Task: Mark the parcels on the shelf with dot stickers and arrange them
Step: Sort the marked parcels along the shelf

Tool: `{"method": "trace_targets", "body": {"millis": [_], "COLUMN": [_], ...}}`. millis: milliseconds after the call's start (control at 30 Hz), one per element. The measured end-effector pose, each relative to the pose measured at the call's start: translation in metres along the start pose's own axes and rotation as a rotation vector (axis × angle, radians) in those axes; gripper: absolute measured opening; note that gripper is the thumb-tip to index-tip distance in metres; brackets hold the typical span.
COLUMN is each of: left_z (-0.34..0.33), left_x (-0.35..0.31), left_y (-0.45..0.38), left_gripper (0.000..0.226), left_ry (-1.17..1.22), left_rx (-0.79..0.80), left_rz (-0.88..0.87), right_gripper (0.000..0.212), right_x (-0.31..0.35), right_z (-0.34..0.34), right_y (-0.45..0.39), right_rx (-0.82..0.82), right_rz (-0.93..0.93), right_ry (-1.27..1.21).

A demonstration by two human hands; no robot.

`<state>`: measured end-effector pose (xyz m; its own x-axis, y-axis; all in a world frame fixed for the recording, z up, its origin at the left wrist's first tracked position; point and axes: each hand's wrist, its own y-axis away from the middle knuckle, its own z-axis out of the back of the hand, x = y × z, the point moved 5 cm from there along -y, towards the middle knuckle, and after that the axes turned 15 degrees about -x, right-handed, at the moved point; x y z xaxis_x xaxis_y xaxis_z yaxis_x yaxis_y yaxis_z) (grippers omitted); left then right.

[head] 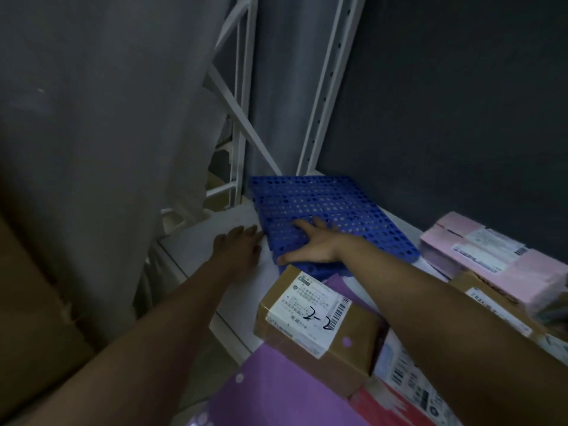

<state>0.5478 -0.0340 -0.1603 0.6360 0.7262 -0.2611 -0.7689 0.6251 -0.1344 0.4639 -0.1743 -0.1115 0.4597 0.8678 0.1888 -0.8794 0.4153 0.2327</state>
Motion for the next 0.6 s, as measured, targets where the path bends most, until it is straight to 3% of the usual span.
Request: {"method": "trace_targets", "body": {"millis": [133, 333, 433, 533, 600], "left_z": [0.008, 0.007, 0.006, 0.008, 0.01], "left_x": [-0.024, -0.05, -0.055, -0.06, -0.065], "left_y": [0.011, 0.008, 0.006, 0.01, 0.012], "left_gripper": [0.042, 0.026, 0.046, 0.034, 0.042], "left_ry": [0.072, 0.349, 0.382, 0.468, 0.492], "left_rx": [-0.002, 0.118, 0.139, 0.069, 0.106], "left_rz": [-0.07, -0.05, -0.072, -0.09, -0.12], "right_gripper": [0.095, 0.091, 0.094, 0.095, 0.094], "right_x": [-0.025, -0.06, -0.069, -0.076, -0.078], "right_z": [0.004, 0.015, 0.015, 0.016, 0.015], "right_y": [0.011, 0.023, 0.026, 0.028, 0.028], "right_rx": [0.015, 0.09, 0.128, 0.128, 0.114], "right_rz": [0.015, 0.041, 0.025, 0.001, -0.009], "right_ry": [0.042, 0.109, 0.079, 0.029, -0.001]}}
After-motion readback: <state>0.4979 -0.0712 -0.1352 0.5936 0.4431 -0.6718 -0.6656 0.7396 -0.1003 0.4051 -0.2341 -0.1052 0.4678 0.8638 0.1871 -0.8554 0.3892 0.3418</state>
